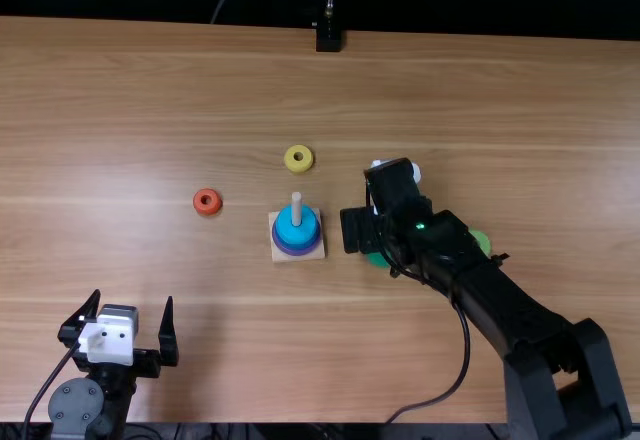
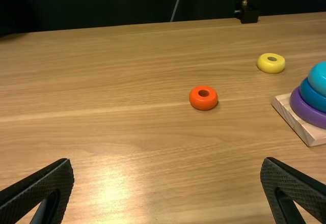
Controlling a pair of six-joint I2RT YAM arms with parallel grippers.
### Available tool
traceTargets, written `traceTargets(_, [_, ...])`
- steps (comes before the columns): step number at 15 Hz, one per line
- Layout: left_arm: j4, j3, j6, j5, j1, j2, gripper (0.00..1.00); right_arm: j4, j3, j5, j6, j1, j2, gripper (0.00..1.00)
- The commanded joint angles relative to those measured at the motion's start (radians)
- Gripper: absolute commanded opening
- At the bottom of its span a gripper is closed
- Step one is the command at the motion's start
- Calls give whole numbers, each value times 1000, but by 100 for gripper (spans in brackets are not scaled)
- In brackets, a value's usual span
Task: Build the Hanoi tower: stack the rings onto the peg from bottom to top in this color order: purple, dark blue, light blue, dark green, light green, yellow, orange.
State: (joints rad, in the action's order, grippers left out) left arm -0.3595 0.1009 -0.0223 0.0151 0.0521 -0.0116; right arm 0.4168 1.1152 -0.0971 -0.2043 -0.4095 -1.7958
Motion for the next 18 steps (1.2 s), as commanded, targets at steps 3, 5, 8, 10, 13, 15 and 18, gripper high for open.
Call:
traceTargets(3, [-86,-101,-9,16,-8,12,100,85,3,-13,-22,8,-57,100])
traceTargets(5, [-86,-101,-9,16,-8,12,100,142,5,-13,-24,5,-74,100])
traceTargets(8, [-86,-101,-9,16,-8,12,100,149,6,-12,-24,5,-79,100])
traceTargets(10, [-86,-101,-9,16,-8,12,100,149,5,-12,-24,3,-79,100])
traceTargets(13, [-86,-101,-9,16,-8,12,100,148,-3,-8,-22,3,-73,13])
traceTargets(15, [-86,-101,-9,16,-8,12,100,149,-9,-10,-20,1,-70,0])
traceTargets(18, [-88,-101,-9,16,-8,12,100,155,6,-12,-22,-3,-62,0])
